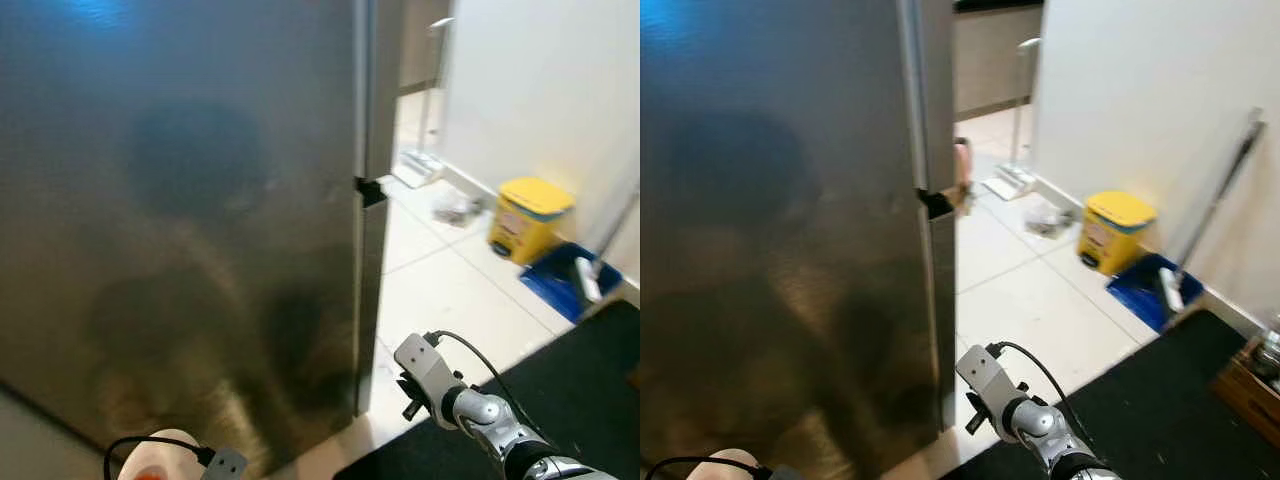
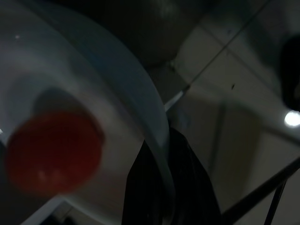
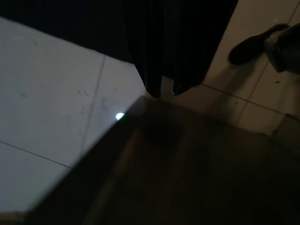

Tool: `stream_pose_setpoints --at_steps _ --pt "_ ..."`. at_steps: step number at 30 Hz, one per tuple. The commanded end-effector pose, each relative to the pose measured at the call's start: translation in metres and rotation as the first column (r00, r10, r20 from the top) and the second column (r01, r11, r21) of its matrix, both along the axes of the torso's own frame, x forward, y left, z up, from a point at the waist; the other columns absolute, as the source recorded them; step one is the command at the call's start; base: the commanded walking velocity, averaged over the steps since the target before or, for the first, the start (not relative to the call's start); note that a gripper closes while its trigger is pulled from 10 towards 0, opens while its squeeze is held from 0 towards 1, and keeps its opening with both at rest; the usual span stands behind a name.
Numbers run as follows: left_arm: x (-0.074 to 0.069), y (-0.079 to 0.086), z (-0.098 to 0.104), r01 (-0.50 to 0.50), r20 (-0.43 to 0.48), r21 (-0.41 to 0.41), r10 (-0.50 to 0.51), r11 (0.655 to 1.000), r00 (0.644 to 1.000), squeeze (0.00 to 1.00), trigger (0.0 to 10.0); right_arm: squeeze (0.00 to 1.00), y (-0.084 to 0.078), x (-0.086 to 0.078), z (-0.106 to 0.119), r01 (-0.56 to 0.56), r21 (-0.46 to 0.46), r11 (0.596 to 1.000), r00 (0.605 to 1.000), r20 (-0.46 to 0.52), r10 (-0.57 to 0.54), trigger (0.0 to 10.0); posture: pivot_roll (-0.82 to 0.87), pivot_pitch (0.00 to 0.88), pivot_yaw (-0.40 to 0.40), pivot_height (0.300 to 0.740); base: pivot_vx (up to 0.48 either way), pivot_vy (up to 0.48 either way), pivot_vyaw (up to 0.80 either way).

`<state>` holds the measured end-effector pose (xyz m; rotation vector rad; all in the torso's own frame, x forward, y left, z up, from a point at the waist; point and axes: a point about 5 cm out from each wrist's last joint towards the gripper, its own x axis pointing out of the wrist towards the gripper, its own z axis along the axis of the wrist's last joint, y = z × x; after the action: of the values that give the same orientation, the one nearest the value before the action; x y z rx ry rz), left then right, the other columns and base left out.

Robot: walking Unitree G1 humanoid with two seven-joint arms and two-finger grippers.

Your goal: Restocking fridge

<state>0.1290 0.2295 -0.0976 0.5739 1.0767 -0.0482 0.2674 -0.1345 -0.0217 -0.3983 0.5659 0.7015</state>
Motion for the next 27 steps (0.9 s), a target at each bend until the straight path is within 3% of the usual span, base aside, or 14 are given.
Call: stream_pose_setpoints --at_steps 1,5,10,12,20,24,27 --pt "0.004 0.011 0.004 -0.027 0.033 0.013 0.027 1.000 0.999 0.00 10.0 0.00 0.000 -0.002 -0.001 -0.007 0.001 1.000 1.000 -0.011 0.007 10.0 -0.03 0.000 0.001 0.740 0.000 0.000 0.78" --pt "0.009 0.001 0.005 0.020 0.063 -0.047 -0.017 0.999 0.998 0.00 10.0 0.00 0.001 -0.002 -0.001 -0.024 -0.005 1.000 1.000 -0.009 0.024 10.0 -0.03 0.000 0.001 0.740 0.000 0.000 0.78" --pt "0.011 -0.010 0.004 0.092 0.075 -0.093 -0.085 0.991 0.994 0.00 10.0 0.00 -0.001 0.002 0.001 -0.015 -0.014 1.000 1.000 0.009 0.015 10.0 -0.03 0.000 0.002 0.740 0.000 0.000 0.00" --pt "0.013 -0.015 0.005 0.175 0.077 -0.110 -0.167 0.978 0.983 0.00 10.0 0.00 -0.003 0.004 0.004 -0.014 -0.018 1.000 1.000 0.020 0.015 10.0 -0.03 0.000 -0.001 0.740 0.000 0.000 0.00" --pt "0.013 -0.008 0.006 0.252 0.066 -0.085 -0.247 0.964 0.967 0.00 10.0 0.00 -0.005 0.005 0.005 -0.018 -0.022 1.000 0.999 0.027 0.018 10.0 -0.03 0.000 -0.001 0.740 0.000 0.000 0.00" --pt "0.014 -0.003 0.010 0.325 0.080 -0.058 -0.320 0.944 0.944 0.00 10.0 0.00 -0.007 0.006 0.006 -0.018 -0.027 0.999 0.999 0.032 0.019 10.0 -0.03 0.000 0.000 0.740 0.000 0.000 0.00" --pt "0.017 -0.007 0.014 0.493 0.106 -0.029 -0.488 0.869 0.866 0.00 10.0 0.00 -0.008 0.006 0.006 -0.019 -0.032 0.999 0.999 0.035 0.020 10.0 -0.03 0.000 -0.002 0.740 0.000 0.000 0.00"
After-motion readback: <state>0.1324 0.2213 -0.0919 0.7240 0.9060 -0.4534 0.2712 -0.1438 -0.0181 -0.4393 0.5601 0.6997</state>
